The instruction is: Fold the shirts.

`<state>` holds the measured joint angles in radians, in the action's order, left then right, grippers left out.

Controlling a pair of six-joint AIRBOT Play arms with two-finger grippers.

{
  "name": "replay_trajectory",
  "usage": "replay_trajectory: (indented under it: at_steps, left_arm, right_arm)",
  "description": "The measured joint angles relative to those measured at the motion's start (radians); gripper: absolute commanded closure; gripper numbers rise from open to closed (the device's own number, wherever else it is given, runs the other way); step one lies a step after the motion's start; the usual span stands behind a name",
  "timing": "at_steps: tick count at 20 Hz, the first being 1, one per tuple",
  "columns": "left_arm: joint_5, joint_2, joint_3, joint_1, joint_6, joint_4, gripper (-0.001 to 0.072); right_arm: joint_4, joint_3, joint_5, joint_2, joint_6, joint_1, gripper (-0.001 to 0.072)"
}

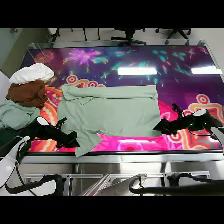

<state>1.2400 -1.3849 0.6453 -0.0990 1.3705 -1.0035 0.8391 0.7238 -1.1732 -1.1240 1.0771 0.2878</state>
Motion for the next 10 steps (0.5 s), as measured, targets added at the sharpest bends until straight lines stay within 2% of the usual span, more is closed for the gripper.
replay_trajectory:
  at_steps: [1, 2, 6, 10]
  left_arm:
    - [-0.007, -0.002, 0.018, 0.007, -0.002, 0.002, 0.0692]
    - [-0.010, -0.003, 0.038, 0.013, -0.003, -0.002, 0.0693]
    - [0.076, 0.030, 0.111, 0.023, 0.001, -0.007, 0.0693]
    - [0.184, 0.146, 0.131, 0.025, 0.045, -0.058, 0.0693]
  right_arm:
    - [-0.003, -0.001, 0.006, -0.004, -0.004, -0.005, 0.0662]
    - [0.014, -0.003, 0.019, -0.007, -0.008, -0.007, 0.0694]
    - [0.034, -0.003, 0.019, 0.010, -0.023, -0.011, 0.0695]
    - [0.150, -0.004, -0.021, 0.075, 0.054, 0.023, 0.0695]
